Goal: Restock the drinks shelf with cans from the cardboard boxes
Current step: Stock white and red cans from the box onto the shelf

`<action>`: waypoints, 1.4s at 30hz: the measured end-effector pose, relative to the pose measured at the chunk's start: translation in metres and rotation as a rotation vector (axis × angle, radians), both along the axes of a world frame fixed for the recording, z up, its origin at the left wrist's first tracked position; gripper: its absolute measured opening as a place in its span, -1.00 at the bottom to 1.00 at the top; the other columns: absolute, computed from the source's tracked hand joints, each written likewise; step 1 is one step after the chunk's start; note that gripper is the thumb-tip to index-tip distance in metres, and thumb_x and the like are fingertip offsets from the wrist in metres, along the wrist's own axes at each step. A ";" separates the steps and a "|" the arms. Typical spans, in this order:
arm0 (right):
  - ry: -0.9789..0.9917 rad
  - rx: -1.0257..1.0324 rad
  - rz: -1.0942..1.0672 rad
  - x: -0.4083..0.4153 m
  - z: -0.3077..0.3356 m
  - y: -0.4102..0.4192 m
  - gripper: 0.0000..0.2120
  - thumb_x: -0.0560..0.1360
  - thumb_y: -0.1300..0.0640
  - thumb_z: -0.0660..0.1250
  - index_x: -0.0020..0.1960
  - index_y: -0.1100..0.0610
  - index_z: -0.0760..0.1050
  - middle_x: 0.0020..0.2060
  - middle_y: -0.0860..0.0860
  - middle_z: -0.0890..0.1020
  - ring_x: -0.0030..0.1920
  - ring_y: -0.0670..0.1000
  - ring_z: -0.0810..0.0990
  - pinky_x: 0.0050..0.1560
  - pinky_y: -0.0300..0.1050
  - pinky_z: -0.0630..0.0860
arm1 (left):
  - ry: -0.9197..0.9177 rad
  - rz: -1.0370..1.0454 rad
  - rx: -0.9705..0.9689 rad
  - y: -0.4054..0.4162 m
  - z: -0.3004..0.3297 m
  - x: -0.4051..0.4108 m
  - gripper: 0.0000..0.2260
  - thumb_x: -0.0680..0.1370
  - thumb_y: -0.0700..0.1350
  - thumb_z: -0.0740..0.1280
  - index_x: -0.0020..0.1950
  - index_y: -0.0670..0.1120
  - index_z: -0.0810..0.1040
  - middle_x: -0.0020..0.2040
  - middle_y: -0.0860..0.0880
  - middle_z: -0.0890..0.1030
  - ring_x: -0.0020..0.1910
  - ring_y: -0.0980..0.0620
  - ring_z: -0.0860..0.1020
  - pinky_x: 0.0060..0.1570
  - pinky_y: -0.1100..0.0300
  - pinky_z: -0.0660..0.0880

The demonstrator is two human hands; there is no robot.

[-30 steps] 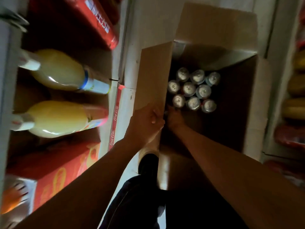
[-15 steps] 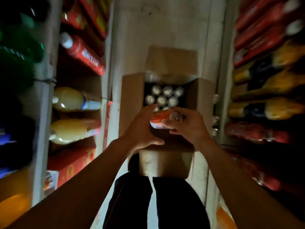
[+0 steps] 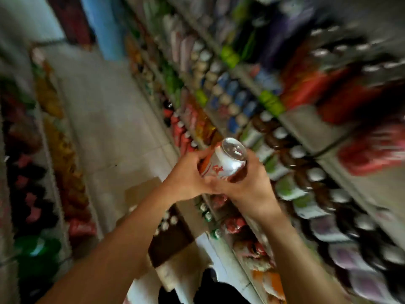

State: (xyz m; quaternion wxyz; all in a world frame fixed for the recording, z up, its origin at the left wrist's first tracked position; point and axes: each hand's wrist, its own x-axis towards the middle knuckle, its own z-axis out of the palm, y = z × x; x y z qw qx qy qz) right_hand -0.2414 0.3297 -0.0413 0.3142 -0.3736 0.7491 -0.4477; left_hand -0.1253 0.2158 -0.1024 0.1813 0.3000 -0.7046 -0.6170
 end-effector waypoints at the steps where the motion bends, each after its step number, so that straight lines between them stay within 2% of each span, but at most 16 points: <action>1: 0.083 -0.046 -0.075 -0.007 0.024 0.018 -0.38 0.17 0.00 0.68 0.18 -0.06 0.53 -0.09 -0.14 0.70 -0.10 -0.26 0.66 -0.10 -0.31 0.58 | 0.026 -0.055 -0.005 0.011 0.026 -0.018 -0.40 0.23 -0.28 0.62 0.23 -0.03 0.59 0.10 -0.02 0.69 0.10 0.05 0.64 0.15 0.03 0.57; 3: 0.183 -0.108 -0.204 -0.022 0.054 0.049 -0.42 0.20 0.01 0.67 0.15 -0.04 0.53 -0.13 -0.19 0.68 -0.14 -0.32 0.63 -0.17 -0.39 0.53 | 0.085 -0.134 0.014 0.033 0.055 -0.053 -0.41 0.24 -0.32 0.60 0.20 0.04 0.59 0.12 0.00 0.68 0.12 0.03 0.63 0.12 0.04 0.58; 5: 0.230 -0.153 -0.343 -0.045 0.083 0.082 -0.44 0.19 0.02 0.67 0.12 -0.04 0.53 -0.16 -0.18 0.69 -0.16 -0.29 0.65 -0.18 -0.33 0.57 | 0.106 -0.211 -0.070 0.059 0.090 -0.089 -0.36 0.24 -0.38 0.60 0.19 0.10 0.55 0.06 0.08 0.69 0.04 0.20 0.64 -0.05 0.28 0.56; 9: 0.276 -0.205 -0.552 -0.099 0.116 0.149 -0.51 0.20 0.05 0.65 0.05 -0.05 0.53 -0.21 -0.15 0.68 -0.22 -0.28 0.64 -0.23 -0.33 0.57 | 0.206 -0.365 -0.244 0.124 0.142 -0.153 -0.37 0.21 -0.19 0.66 0.14 0.23 0.51 0.03 0.22 0.66 0.02 0.26 0.63 -0.09 0.39 0.51; 13: 0.326 -0.232 -0.613 -0.132 0.119 0.189 -0.51 0.23 0.07 0.61 0.09 -0.05 0.50 -0.18 -0.19 0.67 -0.20 -0.34 0.62 -0.26 -0.43 0.49 | 0.250 -0.377 -0.391 0.169 0.153 -0.196 -0.37 0.27 -0.12 0.59 0.29 0.09 0.46 0.14 0.10 0.61 0.13 0.19 0.59 0.09 0.26 0.54; 16: 0.363 -0.239 -0.681 -0.160 0.108 0.218 -0.44 0.19 0.04 0.60 0.11 -0.10 0.46 -0.25 -0.23 0.62 -0.28 -0.34 0.57 -0.34 -0.46 0.38 | 0.286 -0.409 -0.408 0.201 0.146 -0.227 -0.34 0.37 -0.34 0.50 0.38 0.06 0.41 0.24 0.14 0.55 0.20 0.29 0.54 0.15 0.30 0.51; 19: 0.393 -0.215 -0.726 -0.182 0.089 0.227 -0.34 0.22 0.08 0.61 0.27 -0.02 0.46 -0.08 -0.19 0.64 -0.17 -0.27 0.59 -0.24 -0.31 0.51 | 0.204 -0.380 -0.552 0.216 0.133 -0.250 -0.60 0.41 -0.28 0.49 0.15 0.07 0.53 0.01 0.15 0.62 0.00 0.24 0.59 -0.10 0.41 0.48; 22: 0.349 -0.229 -0.777 -0.196 0.076 0.231 -0.24 0.21 0.14 0.64 0.35 0.00 0.44 0.03 -0.12 0.66 -0.01 -0.11 0.65 -0.03 -0.05 0.63 | 0.176 -0.295 -0.615 0.223 0.127 -0.270 -0.87 0.50 -0.18 0.39 0.04 -0.05 0.61 -0.09 0.07 0.65 -0.04 0.09 0.59 -0.15 0.42 0.52; 25: 0.342 -0.287 -0.819 -0.202 0.074 0.228 -0.24 0.23 0.15 0.64 0.37 0.04 0.44 0.05 -0.09 0.67 0.01 -0.09 0.66 0.03 -0.10 0.62 | 0.171 -0.307 -0.647 0.225 0.131 -0.280 -0.57 0.34 0.02 0.45 0.17 -0.06 0.58 0.06 0.19 0.56 0.08 0.27 0.53 -0.05 0.64 0.32; 28: 0.318 -0.265 -0.862 -0.198 0.070 0.225 -0.23 0.27 0.12 0.63 0.41 0.03 0.40 0.09 -0.07 0.66 0.00 -0.09 0.65 0.00 -0.21 0.58 | 0.140 -0.379 -0.595 0.215 0.132 -0.284 -0.45 0.32 0.12 0.37 0.26 -0.08 0.54 0.18 0.15 0.49 0.19 0.34 0.38 0.09 0.60 0.25; 30: 0.306 -0.193 -0.897 -0.191 0.065 0.226 -0.36 0.30 0.16 0.60 0.31 0.08 0.44 0.04 -0.05 0.65 -0.03 -0.04 0.64 -0.04 -0.19 0.56 | 0.069 -0.442 -0.590 0.207 0.129 -0.284 -0.50 0.33 0.05 0.47 0.24 -0.03 0.54 0.21 0.12 0.57 0.22 0.20 0.49 0.06 0.48 0.36; 32: 0.310 -0.055 -0.935 -0.185 0.060 0.232 -0.71 0.36 0.14 0.54 -0.03 0.05 0.47 -0.25 -0.11 0.59 -0.25 -0.06 0.56 -0.26 -0.19 0.46 | -0.011 -0.484 -0.517 0.201 0.123 -0.283 -0.57 0.36 -0.04 0.55 0.17 -0.04 0.54 0.06 0.10 0.64 0.07 0.17 0.60 -0.07 0.54 0.41; 35: 0.353 0.014 -0.868 -0.181 0.063 0.236 -0.81 0.38 0.14 0.50 -0.30 0.07 0.50 -0.40 -0.07 0.52 -0.38 -0.09 0.47 -0.32 -0.15 0.41 | -0.030 -0.479 -0.431 0.195 0.119 -0.280 -0.63 0.42 -0.19 0.52 0.16 -0.10 0.50 -0.03 0.05 0.64 0.00 0.08 0.64 -0.12 0.45 0.48; 37: 0.471 0.091 -0.687 -0.174 0.067 0.236 -0.91 0.40 0.14 0.49 -0.09 0.03 0.67 -0.18 -0.04 0.59 -0.10 0.01 0.54 -0.08 -0.10 0.52 | -0.026 -0.487 -0.453 0.195 0.123 -0.275 -0.64 0.46 -0.27 0.43 0.23 -0.08 0.48 0.02 0.04 0.62 0.05 0.05 0.62 -0.11 0.47 0.44; 38: 0.539 0.175 -0.591 -0.170 0.068 0.235 -0.78 0.43 0.12 0.47 0.07 -0.02 0.67 -0.05 -0.04 0.57 0.05 0.06 0.49 0.08 -0.07 0.50 | -0.021 -0.501 -0.460 0.194 0.126 -0.274 -0.61 0.47 -0.30 0.38 0.27 -0.07 0.46 0.07 0.03 0.62 0.10 0.06 0.60 -0.07 0.43 0.43; 42: 0.572 0.414 -0.596 -0.159 0.065 0.226 -0.48 0.52 -0.02 0.35 0.46 -0.09 0.36 0.30 0.06 0.32 0.28 0.16 0.37 0.32 0.05 0.42 | -0.056 -0.597 -0.475 0.190 0.127 -0.267 -0.42 0.47 -0.41 0.21 0.47 -0.06 0.35 0.33 -0.03 0.50 0.32 0.05 0.46 0.20 0.34 0.34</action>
